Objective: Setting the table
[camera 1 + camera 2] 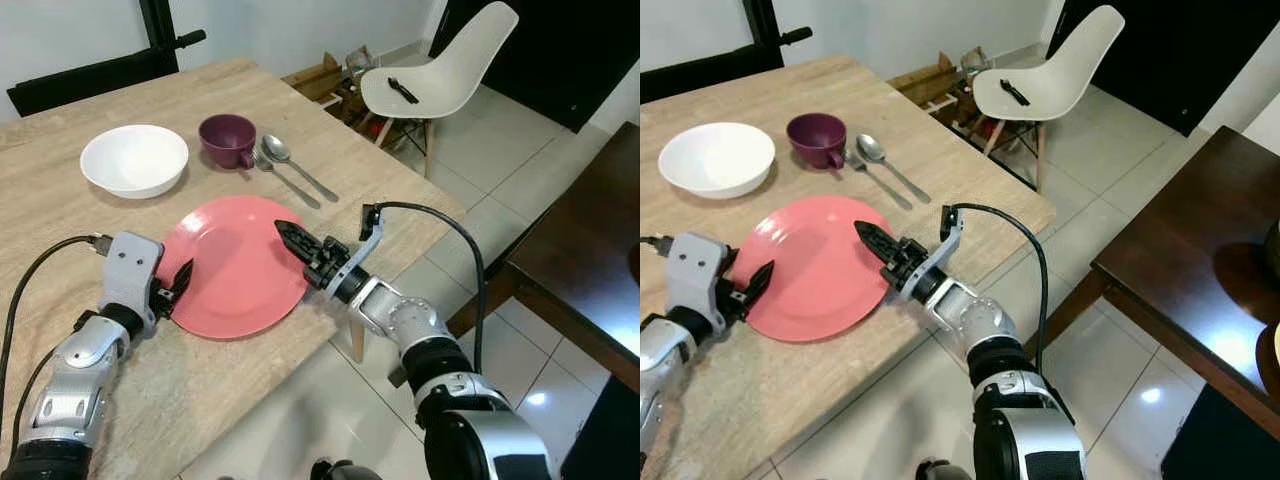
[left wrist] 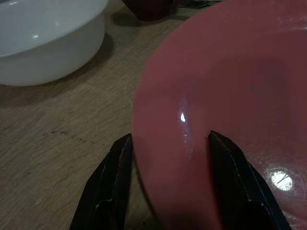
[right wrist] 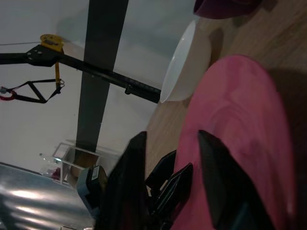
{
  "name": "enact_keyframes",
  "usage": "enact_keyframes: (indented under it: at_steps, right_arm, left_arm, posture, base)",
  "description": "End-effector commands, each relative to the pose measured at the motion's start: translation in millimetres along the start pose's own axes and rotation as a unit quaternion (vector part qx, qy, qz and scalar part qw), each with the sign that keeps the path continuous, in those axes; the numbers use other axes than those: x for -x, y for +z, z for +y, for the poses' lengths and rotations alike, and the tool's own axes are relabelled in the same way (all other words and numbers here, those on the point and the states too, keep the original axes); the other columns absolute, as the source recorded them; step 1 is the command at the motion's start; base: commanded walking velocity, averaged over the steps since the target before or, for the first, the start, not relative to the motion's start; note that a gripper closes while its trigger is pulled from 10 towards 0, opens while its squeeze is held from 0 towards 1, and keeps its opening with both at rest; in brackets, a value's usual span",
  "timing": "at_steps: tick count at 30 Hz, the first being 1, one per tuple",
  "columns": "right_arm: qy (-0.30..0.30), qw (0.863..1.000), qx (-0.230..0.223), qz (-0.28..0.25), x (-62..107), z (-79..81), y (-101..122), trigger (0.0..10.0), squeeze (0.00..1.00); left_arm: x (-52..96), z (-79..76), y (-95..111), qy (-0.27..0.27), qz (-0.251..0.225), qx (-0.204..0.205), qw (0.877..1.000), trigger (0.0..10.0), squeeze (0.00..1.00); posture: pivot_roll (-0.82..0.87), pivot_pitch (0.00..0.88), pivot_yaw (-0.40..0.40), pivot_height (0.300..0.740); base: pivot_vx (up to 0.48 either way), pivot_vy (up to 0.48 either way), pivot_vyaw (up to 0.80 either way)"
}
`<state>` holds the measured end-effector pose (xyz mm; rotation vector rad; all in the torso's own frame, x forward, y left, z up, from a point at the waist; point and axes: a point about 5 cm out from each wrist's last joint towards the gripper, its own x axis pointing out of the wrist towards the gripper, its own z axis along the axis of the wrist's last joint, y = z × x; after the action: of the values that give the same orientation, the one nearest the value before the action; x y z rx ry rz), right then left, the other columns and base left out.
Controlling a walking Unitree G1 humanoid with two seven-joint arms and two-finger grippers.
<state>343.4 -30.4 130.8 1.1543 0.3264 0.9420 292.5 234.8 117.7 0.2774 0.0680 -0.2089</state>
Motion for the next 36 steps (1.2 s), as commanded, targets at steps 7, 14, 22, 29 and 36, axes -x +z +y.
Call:
enact_keyframes:
  at_steps: [7,14,22,29,36]
  right_arm:
    - [0.084,0.988,-0.038,0.124,-36.1,25.6,-71.4,10.0,0.00]
    - [0.052,0.980,-0.042,0.190,-34.9,19.0,-104.7,10.0,0.00]
    - [0.067,0.971,-0.045,0.226,-31.5,19.7,-121.5,0.0,0.00]
    - [0.084,0.975,-0.050,0.198,-32.6,21.2,-108.0,0.0,0.00]
    - [0.122,0.977,-0.051,0.166,-38.4,32.1,-88.2,0.0,0.00]
  left_arm:
    - [6.9,-17.4,-30.8,-0.030,0.073,0.013,0.997,10.0,0.00]
    - [6.8,-17.2,-29.8,-0.029,0.072,0.014,0.997,10.0,0.00]
    - [8.9,-17.1,-31.0,-0.025,0.073,0.017,0.997,10.0,0.00]
    - [6.9,-18.3,-30.8,-0.026,0.072,0.019,0.997,10.0,0.00]
    - [6.1,-18.7,-30.3,-0.026,0.072,0.020,0.997,10.0,0.00]
  posture:
    - [0.08,0.093,-0.070,0.740]
    - [0.08,0.095,-0.076,0.740]
    - [0.08,0.096,-0.080,0.740]
    - [0.07,0.094,-0.080,0.740]
    - [0.07,0.096,-0.075,0.740]
  base:
    - [0.000,0.000,0.00]
    - [0.000,0.000,0.00]
    - [0.000,0.000,0.00]
    - [0.000,0.000,0.00]
    - [0.000,0.000,0.00]
